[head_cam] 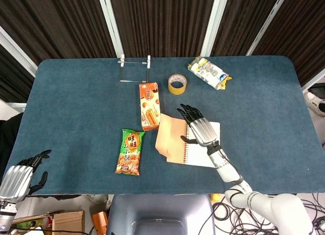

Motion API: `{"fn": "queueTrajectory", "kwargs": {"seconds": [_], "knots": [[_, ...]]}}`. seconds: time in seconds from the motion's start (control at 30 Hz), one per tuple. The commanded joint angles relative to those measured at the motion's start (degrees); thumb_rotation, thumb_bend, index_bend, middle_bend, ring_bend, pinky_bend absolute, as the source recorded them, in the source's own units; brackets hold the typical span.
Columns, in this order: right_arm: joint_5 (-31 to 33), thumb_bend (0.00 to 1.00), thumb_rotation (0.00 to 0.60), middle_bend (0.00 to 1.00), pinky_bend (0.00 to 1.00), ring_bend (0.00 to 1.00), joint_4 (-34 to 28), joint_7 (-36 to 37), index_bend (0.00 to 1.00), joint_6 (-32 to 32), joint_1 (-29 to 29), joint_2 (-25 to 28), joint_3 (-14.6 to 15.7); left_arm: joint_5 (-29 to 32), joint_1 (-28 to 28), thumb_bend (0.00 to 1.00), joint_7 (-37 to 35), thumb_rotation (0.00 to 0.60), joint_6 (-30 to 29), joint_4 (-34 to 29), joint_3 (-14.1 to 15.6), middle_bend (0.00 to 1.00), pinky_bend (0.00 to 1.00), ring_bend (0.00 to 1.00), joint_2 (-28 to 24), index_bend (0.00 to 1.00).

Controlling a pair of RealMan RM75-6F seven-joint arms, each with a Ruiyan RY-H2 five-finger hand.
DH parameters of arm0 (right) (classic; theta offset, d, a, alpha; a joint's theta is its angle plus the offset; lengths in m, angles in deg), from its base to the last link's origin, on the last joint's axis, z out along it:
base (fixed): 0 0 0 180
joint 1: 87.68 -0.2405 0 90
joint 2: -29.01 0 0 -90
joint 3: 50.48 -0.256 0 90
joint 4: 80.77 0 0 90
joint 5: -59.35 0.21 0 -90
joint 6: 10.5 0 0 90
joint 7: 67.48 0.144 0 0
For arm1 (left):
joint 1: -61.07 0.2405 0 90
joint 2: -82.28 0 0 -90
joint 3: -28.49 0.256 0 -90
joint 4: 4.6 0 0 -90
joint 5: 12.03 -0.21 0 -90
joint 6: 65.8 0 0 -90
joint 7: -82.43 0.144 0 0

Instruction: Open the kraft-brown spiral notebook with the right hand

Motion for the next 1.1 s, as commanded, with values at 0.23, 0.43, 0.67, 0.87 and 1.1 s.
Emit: {"fn": "queueTrajectory", "kwargs": {"seconds": [0.23,0.43,0.67,0.87,1.1], "knots": [[2.26,0.15,0.600,0.00,0.13,0.00,-33.30,-37.73,0.00,18.82,21.69,20.84,9.34,0.08,-0.25,0.52,1.99,0.600,0.19,0.04,-0.27,0.31,0.44,0.37,0.97,0.20],[3.23,0.15,0.600,0.00,0.11,0.00,-37.59,-39.66,0.00,27.15,30.98,25.49,12.50,-0.54,-0.55,0.52,3.98,0.600,0.24,0.19,-0.29,0.31,0.44,0.37,1.99,0.20],[3.76,0.15,0.600,0.00,0.11,0.00,-34.14,-29.50,0.00,27.85,33.69,26.86,10.82,-0.24,-0.27,0.52,6.16,0.600,-1.09,0.93,-1.04,0.29,0.39,0.27,3.57,0.19],[3.62,0.15,0.600,0.00,0.11,0.00,-34.32,-29.53,0.00,26.38,34.65,27.49,10.53,0.10,0.36,0.51,6.37,0.600,-2.50,1.42,-1.43,0.21,0.31,0.17,3.84,0.18],[0.66,0.15,0.600,0.00,0.11,0.00,-33.41,-24.84,0.00,26.41,35.27,27.58,10.39,2.68,0.73,0.51,5.22,0.600,-1.78,0.49,-1.93,0.10,0.27,0.11,3.04,0.16]]}}
